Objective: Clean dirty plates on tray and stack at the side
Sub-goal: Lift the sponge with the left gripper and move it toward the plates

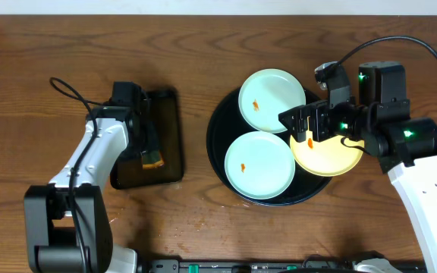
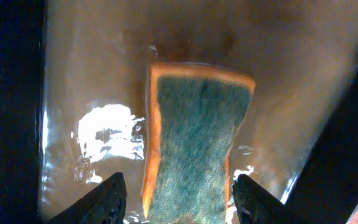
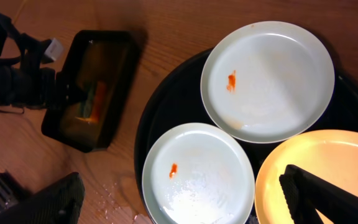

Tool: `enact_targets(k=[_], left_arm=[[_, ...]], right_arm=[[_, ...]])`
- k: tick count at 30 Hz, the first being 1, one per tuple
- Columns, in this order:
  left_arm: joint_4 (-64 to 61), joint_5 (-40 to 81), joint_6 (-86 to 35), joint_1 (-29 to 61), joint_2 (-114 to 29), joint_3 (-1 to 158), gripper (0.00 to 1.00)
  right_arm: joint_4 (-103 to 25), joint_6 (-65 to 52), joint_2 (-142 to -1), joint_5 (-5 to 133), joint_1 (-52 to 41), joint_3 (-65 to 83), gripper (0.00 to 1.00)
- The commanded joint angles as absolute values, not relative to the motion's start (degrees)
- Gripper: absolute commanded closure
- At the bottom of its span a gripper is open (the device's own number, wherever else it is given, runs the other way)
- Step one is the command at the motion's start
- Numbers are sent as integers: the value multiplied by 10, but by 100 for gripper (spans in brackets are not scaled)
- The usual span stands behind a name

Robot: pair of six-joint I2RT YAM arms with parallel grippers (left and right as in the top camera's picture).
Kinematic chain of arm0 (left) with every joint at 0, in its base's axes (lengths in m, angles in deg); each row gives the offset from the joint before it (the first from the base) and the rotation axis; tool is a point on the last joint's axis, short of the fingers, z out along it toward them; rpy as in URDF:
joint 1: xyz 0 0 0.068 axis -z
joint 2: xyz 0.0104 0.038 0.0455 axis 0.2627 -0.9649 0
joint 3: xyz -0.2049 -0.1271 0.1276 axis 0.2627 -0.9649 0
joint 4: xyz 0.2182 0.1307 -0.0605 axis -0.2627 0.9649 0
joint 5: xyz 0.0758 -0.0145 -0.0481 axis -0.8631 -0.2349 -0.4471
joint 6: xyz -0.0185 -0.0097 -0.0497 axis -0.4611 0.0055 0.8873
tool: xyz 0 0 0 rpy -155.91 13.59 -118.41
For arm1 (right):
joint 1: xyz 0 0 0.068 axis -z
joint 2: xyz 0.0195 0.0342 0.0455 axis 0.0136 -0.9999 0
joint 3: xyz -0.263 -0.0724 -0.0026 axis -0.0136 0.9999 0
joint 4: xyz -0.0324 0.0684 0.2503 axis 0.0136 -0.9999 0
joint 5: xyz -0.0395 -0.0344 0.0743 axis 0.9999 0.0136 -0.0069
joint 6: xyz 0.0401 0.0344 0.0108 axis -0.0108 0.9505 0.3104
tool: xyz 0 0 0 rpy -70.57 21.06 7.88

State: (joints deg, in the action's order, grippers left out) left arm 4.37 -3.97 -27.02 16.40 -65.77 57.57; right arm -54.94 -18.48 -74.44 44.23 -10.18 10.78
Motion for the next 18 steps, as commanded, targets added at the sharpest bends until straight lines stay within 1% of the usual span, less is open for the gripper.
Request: enact_targets(k=[1, 3, 5, 7, 8, 9, 13, 18], left_arm=[[25, -52, -275, 163, -681, 560, 50], [13, -45, -275, 163, -694, 549, 56], [-1, -20, -275, 163, -718, 539, 65], [-1, -13, -275, 163, -731, 538, 78], [-1, -13, -275, 163, -735, 538, 81], [-1, -13, -275, 163, -736, 538, 92], [11, -13, -275, 163, -724, 548, 93], [74, -13, -280, 163, -683, 598, 93]], right_arm=[[-551, -180, -744, 434, -102, 97, 1], [-551, -180, -744, 434, -102, 97, 1], [-551, -180, -744, 434, -102, 98, 1], [-550, -180, -744, 434, -102, 98, 1], [-550, -180, -745, 434, -102, 98, 1], [-550, -180, -746, 436, -102, 98, 1], [-553, -174, -759, 469, -104, 102, 2], [-584, -128, -798, 496, -111, 115, 14]])
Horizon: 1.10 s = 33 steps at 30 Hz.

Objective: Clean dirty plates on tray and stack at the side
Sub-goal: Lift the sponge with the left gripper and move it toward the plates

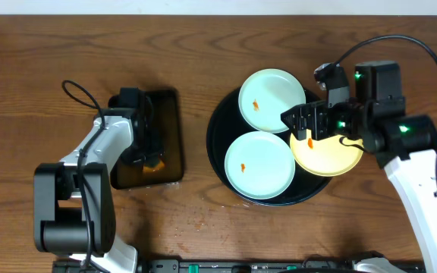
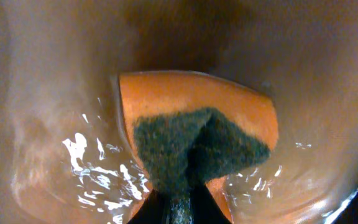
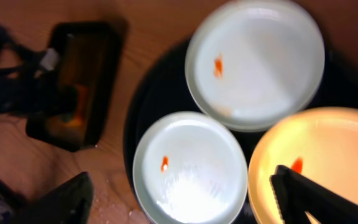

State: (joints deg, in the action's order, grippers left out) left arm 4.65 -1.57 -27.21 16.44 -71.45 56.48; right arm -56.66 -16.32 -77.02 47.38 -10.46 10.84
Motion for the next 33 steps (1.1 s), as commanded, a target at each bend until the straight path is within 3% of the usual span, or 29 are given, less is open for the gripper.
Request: enact_targets(k=[1, 8, 14, 21, 33], left_arm=[[87, -13, -283, 163, -672, 607, 93], [137, 30, -287, 163, -582, 633, 92], [139, 108, -285, 166, -535, 633, 92], [122, 120, -262, 261, -533, 633, 92], [42, 100, -167, 421, -543, 632, 92]], right_arm=[[-596, -124, -808, 496, -111, 116, 18], [-705, -124, -874, 484, -116, 117, 37], [-719, -119, -905, 485, -138, 158, 40], [-599, -19, -910, 552, -156, 274, 51], [-416, -1, -916, 560, -156, 391, 68]])
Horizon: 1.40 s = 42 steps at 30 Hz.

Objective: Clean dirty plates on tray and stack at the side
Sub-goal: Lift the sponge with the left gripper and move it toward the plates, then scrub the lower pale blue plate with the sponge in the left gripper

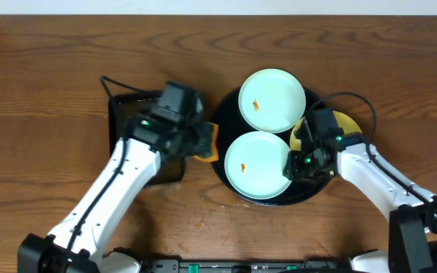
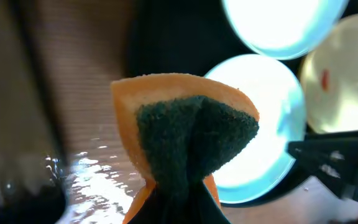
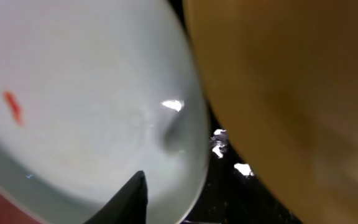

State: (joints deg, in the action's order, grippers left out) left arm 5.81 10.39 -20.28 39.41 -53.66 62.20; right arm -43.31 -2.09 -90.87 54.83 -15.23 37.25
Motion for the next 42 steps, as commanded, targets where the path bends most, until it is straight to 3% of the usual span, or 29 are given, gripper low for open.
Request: enact_targets(k=[1, 9, 20, 26, 42], left_arm=[[34, 100, -160, 432, -549, 632, 93], [-15, 101, -129, 495, -614, 632, 93], [-96, 101, -118, 569, -730, 632, 93], [-100, 95, -94, 565, -791, 632, 92], [-39, -263, -135, 561, -794, 675, 93]], right_arm=[[-406, 2, -917, 561, -156, 397, 70], [-322, 25, -921, 572, -156, 431, 99], [-319, 58, -921, 601, -156, 431, 99], [-319, 63, -921, 601, -156, 431, 99], [-322, 69, -921, 601, -156, 431, 99]])
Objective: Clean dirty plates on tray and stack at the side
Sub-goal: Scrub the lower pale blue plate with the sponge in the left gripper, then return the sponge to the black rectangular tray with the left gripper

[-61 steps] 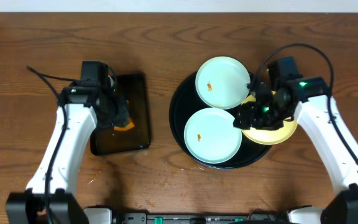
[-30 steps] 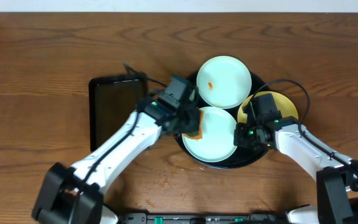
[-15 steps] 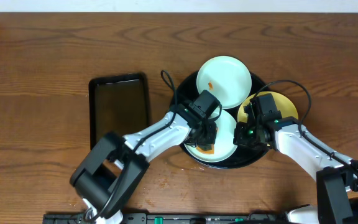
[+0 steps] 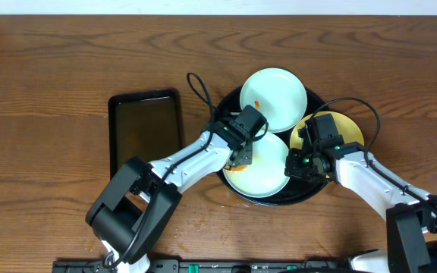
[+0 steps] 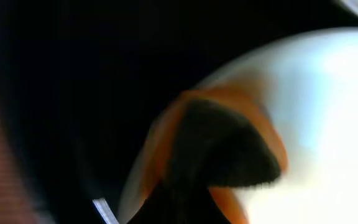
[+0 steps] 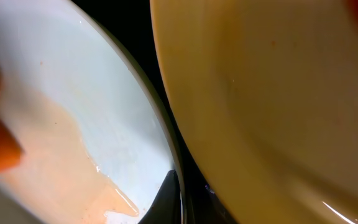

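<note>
On the round black tray (image 4: 230, 125) lie a pale green plate (image 4: 279, 83) with an orange stain at the back, a second pale plate (image 4: 268, 182) in front, and a yellow plate (image 4: 347, 125) at the right. My left gripper (image 4: 241, 158) is shut on an orange sponge (image 5: 222, 143) with a dark green scrub face, pressed on the front plate's (image 5: 328, 124) left part. My right gripper (image 4: 293, 165) is shut on that plate's right rim; one finger (image 6: 169, 199) lies on the plate (image 6: 73, 74), the other is hidden. A wet orange film (image 6: 48, 149) covers part of the plate.
A black rectangular tray of water (image 4: 144, 133) lies on the wooden table (image 4: 44, 76) to the left of the round tray. The yellow plate (image 6: 278, 93) sits close beside the right gripper. Both arms cross over the round tray's front half.
My left gripper carried the sponge from the round tray's left edge onto the front plate. That plate's orange spot no longer shows; a wet orange smear does. My right gripper stays at the rim.
My left gripper stood open over the sponge in the water tray, the right open high above the plates. Then the left was shut on the sponge in the water. Later the sponge hung by the round tray, the right gripper at the front plate's rim. Now the sponge presses on that plate.
</note>
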Tool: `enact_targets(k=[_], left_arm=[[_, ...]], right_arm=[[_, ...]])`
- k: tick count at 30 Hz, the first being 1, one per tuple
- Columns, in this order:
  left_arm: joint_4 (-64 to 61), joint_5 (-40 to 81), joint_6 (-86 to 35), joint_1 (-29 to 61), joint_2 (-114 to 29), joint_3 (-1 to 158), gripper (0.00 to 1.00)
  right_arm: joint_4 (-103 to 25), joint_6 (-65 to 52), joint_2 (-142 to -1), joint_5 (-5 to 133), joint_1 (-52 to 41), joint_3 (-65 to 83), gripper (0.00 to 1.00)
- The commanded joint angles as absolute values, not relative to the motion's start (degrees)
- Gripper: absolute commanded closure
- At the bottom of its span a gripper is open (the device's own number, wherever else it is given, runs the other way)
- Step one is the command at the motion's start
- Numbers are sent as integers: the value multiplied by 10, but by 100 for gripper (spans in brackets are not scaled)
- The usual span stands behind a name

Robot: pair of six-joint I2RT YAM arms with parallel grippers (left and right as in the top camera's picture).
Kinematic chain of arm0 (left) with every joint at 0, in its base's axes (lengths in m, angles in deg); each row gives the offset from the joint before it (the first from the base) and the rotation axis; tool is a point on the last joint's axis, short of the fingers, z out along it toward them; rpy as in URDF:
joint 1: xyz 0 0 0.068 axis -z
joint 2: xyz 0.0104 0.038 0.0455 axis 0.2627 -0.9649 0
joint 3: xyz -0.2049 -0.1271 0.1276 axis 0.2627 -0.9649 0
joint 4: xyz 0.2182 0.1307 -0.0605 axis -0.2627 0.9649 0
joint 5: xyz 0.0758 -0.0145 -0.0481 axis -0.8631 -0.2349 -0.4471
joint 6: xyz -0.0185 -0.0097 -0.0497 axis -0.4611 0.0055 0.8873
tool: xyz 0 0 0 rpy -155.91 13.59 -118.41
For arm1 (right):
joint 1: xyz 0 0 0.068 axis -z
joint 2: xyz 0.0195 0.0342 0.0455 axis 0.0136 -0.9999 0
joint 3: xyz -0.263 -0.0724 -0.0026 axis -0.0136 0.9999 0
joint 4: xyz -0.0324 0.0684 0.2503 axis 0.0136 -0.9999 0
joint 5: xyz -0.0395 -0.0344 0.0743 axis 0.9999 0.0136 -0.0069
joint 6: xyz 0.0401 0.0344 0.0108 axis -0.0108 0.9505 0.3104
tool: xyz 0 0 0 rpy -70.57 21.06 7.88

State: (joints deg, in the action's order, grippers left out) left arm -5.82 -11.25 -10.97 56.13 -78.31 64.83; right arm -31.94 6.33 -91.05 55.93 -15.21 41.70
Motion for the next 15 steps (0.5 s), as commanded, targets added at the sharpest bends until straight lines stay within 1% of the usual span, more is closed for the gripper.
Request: enact_targets(k=[1, 8, 15], left_arm=[[-31, -278, -143, 565, -794, 682, 93], [45, -362, -151, 569, -787, 737, 93], [98, -363, -148, 539, -724, 761, 93]], right_arm=[[-322, 69, -921, 601, -156, 431, 99], [-327, 71, -921, 605, -154, 431, 99], [-328, 71, -921, 605, -154, 431, 99]])
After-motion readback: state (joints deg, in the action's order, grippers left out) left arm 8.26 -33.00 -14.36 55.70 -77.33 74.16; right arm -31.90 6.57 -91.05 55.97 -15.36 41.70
